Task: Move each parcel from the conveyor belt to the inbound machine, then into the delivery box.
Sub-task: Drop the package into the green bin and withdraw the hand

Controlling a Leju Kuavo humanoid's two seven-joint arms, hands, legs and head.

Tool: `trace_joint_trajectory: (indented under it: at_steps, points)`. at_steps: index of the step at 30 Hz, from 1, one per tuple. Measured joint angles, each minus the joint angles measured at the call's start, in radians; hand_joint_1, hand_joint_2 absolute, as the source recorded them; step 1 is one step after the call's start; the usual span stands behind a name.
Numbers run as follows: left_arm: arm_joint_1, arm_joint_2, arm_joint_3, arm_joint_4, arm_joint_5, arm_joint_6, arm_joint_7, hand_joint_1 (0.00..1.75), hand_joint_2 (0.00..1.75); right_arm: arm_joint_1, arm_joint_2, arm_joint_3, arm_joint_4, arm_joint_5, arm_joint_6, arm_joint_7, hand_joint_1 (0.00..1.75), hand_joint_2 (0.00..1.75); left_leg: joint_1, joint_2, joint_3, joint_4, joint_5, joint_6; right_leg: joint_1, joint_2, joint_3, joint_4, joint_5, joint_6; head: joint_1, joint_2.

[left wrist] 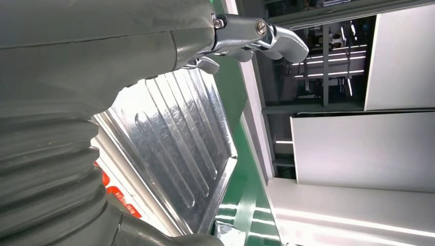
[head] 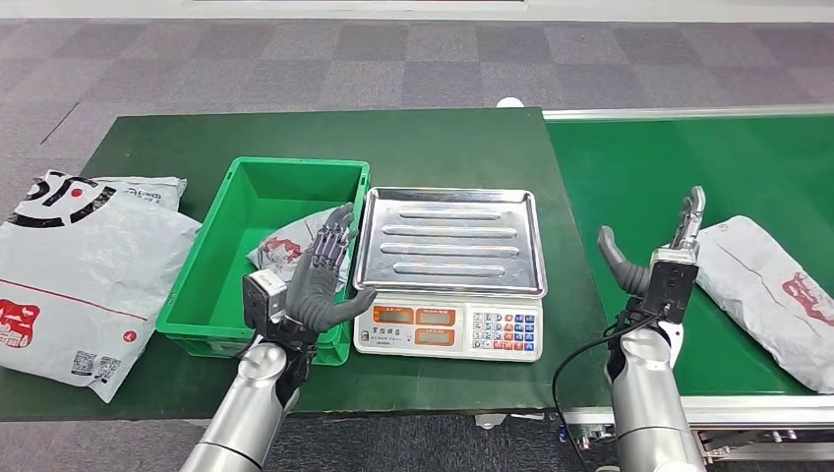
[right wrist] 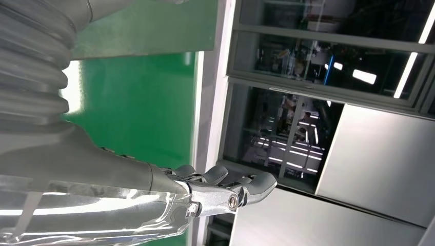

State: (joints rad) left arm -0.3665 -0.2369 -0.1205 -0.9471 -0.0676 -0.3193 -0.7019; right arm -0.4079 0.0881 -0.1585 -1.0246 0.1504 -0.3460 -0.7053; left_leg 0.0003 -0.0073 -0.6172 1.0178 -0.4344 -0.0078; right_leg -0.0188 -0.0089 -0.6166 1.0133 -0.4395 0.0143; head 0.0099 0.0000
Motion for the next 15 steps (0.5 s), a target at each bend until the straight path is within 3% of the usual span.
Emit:
trace_joint_trajectory:
  at_steps: [9,15]
  points:
    - [0.018,0.008,-0.042,-0.072,0.034,0.086,0.0,0.0,1.75,-0.024,0.0,0.041,0.051,0.023,0.017,0.0,0.0,1.75,0.0,0.0,0.0,0.0,0.0,0.0,0.0,0.0,0.0,0.0,0.0,0.0,0.0,0.0]
    - [0.028,0.022,-0.077,-0.14,0.054,0.056,0.0,0.0,1.75,-0.065,0.001,0.081,0.118,0.019,0.033,0.0,0.0,1.75,0.0,0.0,-0.001,0.0,0.0,0.0,0.0,0.0,0.0,0.0,0.0,0.0,0.0,0.0]
